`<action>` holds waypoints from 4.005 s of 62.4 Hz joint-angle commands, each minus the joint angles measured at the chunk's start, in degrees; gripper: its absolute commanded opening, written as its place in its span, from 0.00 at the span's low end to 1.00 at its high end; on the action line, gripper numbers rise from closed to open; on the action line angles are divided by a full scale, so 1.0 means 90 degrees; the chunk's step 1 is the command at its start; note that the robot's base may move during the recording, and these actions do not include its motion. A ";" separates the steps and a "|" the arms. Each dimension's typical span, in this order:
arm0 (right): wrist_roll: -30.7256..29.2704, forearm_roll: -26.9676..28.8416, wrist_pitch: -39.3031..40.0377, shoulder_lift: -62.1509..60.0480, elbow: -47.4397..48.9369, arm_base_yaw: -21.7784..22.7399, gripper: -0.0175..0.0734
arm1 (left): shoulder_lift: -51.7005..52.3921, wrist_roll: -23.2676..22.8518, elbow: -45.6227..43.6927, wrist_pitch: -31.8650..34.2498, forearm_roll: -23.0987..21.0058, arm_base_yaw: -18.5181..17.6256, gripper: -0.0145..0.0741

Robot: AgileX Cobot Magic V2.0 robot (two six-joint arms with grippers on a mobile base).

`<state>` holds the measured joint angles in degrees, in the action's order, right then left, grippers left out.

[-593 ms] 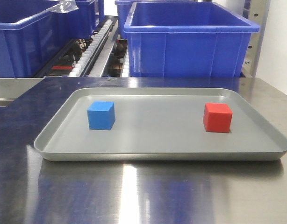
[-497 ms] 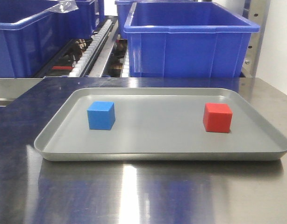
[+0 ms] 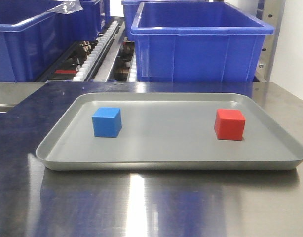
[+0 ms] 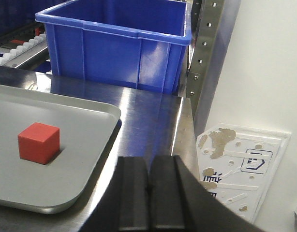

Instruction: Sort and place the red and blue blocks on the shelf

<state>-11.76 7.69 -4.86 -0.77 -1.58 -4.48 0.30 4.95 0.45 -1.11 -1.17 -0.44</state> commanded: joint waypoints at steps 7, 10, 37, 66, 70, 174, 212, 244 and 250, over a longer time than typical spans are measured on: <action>-0.0028 -0.0061 0.0623 -0.0095 -0.0004 0.0028 0.25 | 0.0123 -0.0012 0.0229 0.0547 -0.0004 -0.0037 0.26; -0.0028 -0.0061 0.0749 -0.0095 -0.0004 0.0028 0.25 | 0.0123 -0.0012 0.0229 0.0547 -0.0004 -0.0037 0.26; -0.0028 -0.0061 0.1568 -0.0095 -0.0004 0.0028 0.25 | 0.0123 -0.0012 0.0229 0.0551 -0.0004 -0.0037 0.26; 0.0486 0.0671 0.2277 -0.0095 -0.0004 0.0028 0.25 | 0.0123 -0.0088 0.0206 0.1537 -0.1629 -0.0037 0.26; 0.0710 0.0853 0.2768 -0.0095 0.0003 0.0028 0.25 | 0.0123 -0.0291 0.0069 0.1881 -0.1676 -0.0081 0.26; 0.1062 0.1550 -0.5832 0.8612 0.8572 -0.0309 0.77 | -0.9703 0.0917 -0.8935 -0.5358 -0.2385 -0.2424 0.77; 0.1062 0.1550 -0.5407 0.9735 0.8572 -0.0726 0.77 | -1.0525 0.0079 -0.9162 -0.5387 -0.1433 -0.2806 0.79; 0.1062 0.1580 -0.5459 1.0113 0.8572 -0.0819 0.77 | -1.0825 -0.0228 -0.9162 -0.5449 -0.1785 -0.3205 0.79; 0.1062 0.1580 -0.5479 1.0164 0.8572 -0.0819 0.77 | -1.0841 -0.0267 -0.9162 -0.5341 -0.1770 -0.3368 0.79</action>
<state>-1.90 20.32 -55.69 92.50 73.63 -11.85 -99.67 3.40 -80.03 -51.86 -15.66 -29.30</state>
